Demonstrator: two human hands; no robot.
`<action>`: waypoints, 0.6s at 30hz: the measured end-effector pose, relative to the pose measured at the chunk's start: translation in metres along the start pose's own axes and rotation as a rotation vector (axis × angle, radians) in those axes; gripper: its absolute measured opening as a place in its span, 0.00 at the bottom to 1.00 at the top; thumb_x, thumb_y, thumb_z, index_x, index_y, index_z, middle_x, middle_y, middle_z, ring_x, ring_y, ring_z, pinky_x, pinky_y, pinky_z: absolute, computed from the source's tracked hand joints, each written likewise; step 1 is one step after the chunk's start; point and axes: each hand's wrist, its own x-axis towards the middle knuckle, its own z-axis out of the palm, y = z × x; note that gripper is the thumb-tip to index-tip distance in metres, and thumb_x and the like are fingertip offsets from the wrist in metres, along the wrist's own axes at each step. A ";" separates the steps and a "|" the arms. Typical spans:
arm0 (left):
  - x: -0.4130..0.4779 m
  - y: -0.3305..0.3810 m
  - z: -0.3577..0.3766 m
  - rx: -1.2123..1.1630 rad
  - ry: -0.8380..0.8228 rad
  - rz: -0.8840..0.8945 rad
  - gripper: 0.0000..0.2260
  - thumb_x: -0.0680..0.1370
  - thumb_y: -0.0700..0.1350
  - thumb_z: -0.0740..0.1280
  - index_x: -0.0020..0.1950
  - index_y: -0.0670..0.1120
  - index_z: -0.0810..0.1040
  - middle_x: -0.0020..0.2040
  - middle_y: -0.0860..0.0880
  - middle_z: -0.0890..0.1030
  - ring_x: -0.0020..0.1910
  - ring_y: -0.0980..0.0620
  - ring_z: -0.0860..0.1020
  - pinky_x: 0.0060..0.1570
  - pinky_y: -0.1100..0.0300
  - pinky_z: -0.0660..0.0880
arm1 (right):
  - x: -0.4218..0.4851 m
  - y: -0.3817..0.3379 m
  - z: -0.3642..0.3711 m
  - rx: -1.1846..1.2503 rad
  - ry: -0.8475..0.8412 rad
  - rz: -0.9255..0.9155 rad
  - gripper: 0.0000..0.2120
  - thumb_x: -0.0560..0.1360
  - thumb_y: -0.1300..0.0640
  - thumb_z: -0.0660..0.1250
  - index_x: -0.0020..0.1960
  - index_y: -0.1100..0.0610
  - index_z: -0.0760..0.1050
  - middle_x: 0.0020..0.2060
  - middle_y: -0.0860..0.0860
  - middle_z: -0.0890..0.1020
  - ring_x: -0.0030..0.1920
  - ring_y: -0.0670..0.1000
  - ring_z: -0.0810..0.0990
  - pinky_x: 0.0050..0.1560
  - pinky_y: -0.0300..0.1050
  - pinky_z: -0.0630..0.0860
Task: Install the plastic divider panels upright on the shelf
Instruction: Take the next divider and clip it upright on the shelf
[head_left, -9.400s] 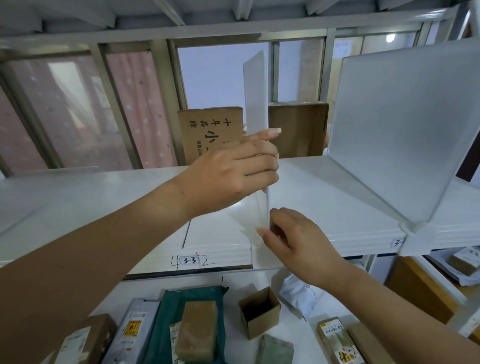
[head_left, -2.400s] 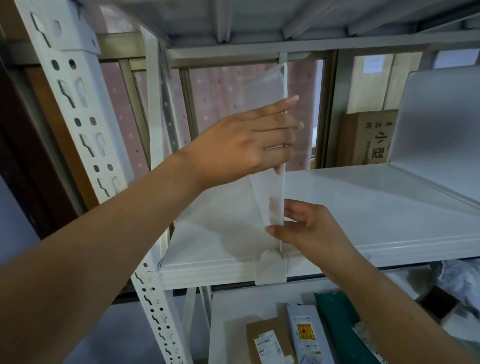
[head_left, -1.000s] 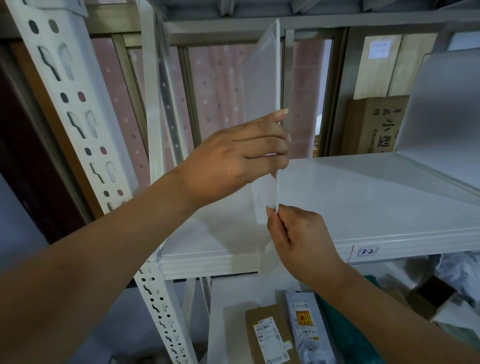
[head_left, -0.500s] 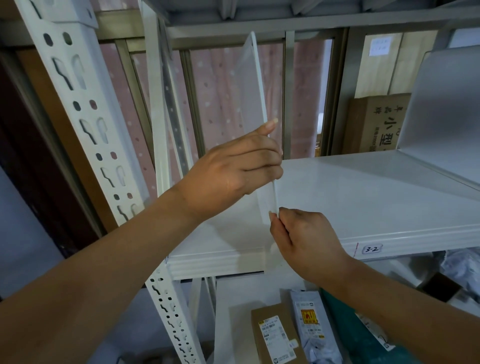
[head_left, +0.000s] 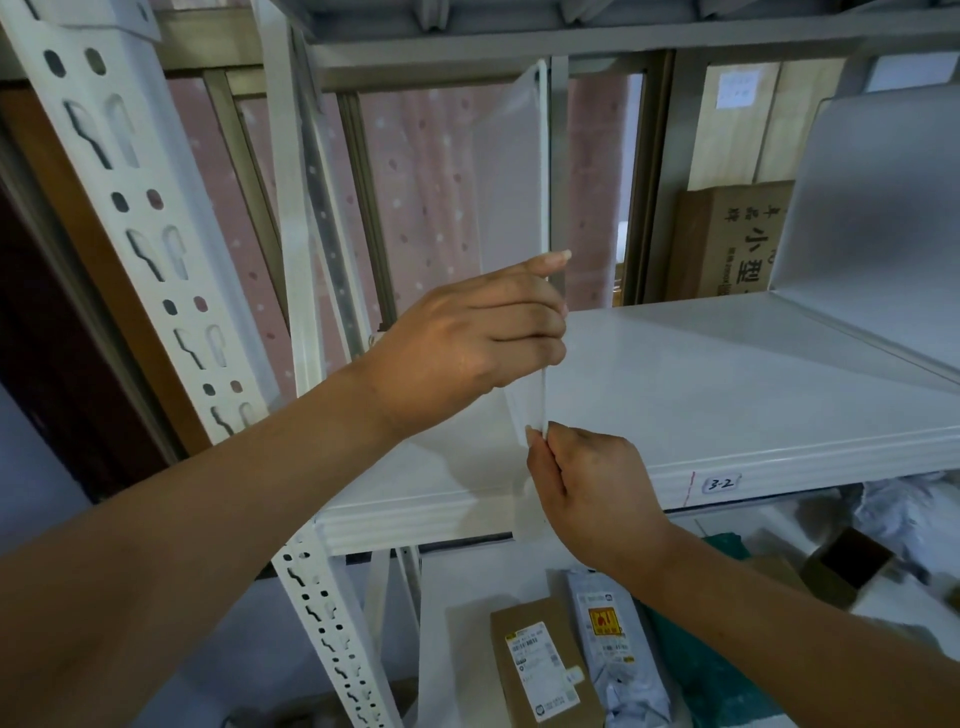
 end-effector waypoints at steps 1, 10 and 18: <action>-0.002 0.002 0.001 -0.001 0.004 -0.001 0.06 0.82 0.29 0.70 0.49 0.35 0.87 0.46 0.40 0.85 0.51 0.42 0.85 0.71 0.37 0.75 | -0.001 0.000 0.000 0.001 -0.013 0.006 0.21 0.84 0.54 0.57 0.33 0.58 0.69 0.23 0.50 0.71 0.20 0.51 0.69 0.22 0.48 0.71; -0.008 0.015 0.001 0.053 -0.042 -0.025 0.07 0.82 0.29 0.70 0.48 0.35 0.87 0.47 0.40 0.86 0.51 0.41 0.85 0.71 0.38 0.75 | 0.003 -0.003 -0.014 0.024 -0.191 0.068 0.24 0.84 0.48 0.60 0.31 0.56 0.69 0.23 0.49 0.72 0.23 0.52 0.71 0.28 0.52 0.75; 0.015 -0.009 -0.023 0.352 -0.169 0.198 0.08 0.83 0.31 0.69 0.51 0.41 0.86 0.52 0.41 0.86 0.57 0.43 0.84 0.78 0.45 0.67 | 0.062 -0.006 -0.056 0.033 -0.218 0.028 0.33 0.82 0.34 0.53 0.28 0.56 0.69 0.22 0.51 0.71 0.25 0.52 0.71 0.31 0.50 0.72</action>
